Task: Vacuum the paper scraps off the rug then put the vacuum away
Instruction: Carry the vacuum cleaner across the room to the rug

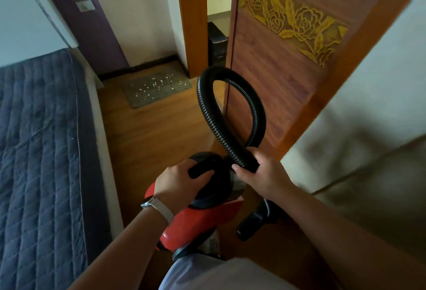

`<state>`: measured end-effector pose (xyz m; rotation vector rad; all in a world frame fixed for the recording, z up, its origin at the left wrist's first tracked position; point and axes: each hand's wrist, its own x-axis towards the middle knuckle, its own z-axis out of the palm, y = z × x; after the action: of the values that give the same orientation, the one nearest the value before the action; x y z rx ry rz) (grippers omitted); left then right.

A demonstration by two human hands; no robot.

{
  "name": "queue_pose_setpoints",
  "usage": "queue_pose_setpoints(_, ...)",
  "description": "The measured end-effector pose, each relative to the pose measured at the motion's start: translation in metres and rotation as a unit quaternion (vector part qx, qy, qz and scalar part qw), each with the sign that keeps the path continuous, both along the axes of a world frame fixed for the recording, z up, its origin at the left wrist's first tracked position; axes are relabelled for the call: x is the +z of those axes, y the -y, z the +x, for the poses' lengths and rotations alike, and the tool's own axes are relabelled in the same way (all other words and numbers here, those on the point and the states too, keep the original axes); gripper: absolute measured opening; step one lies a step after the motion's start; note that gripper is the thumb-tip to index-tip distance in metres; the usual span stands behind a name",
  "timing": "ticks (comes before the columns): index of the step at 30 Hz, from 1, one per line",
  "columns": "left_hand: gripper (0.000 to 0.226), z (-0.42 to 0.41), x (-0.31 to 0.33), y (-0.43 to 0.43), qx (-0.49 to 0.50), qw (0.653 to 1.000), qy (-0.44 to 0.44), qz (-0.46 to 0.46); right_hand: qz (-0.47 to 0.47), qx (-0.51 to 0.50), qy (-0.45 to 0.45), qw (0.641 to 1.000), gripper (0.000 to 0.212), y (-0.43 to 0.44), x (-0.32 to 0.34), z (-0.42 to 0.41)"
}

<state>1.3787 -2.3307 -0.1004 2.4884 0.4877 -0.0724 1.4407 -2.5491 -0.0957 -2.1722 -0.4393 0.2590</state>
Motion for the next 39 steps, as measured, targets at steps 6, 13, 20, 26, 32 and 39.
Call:
queue_pose_setpoints(6,0.038,0.104,0.010,-0.033,-0.005,1.000,0.004,0.028,0.033,-0.017,-0.006,0.999,0.017,-0.033,0.013,0.106)
queue_pose_setpoints(13,0.043,0.204,0.011,-0.057,0.022,0.999,-0.009,0.030,0.041,0.020,-0.015,0.999,0.019,-0.054,0.005,0.221)
queue_pose_setpoints(20,0.038,0.281,0.021,-0.070,0.134,0.990,0.002,0.050,0.043,0.136,-0.046,0.989,0.030,-0.084,-0.002,0.347)
queue_pose_setpoints(26,0.024,0.326,0.034,-0.100,0.204,0.977,0.006,0.059,0.011,0.209,-0.017,0.978,0.029,-0.133,-0.004,0.423)
queue_pose_setpoints(32,0.029,0.359,0.027,-0.160,0.246,0.967,0.002,0.062,-0.023,0.261,-0.046,0.964,0.016,-0.199,-0.013,0.471)
queue_pose_setpoints(39,0.032,0.401,-0.017,-0.276,0.243,0.970,-0.017,0.007,-0.062,0.282,-0.037,0.957,0.015,-0.322,-0.037,0.519)
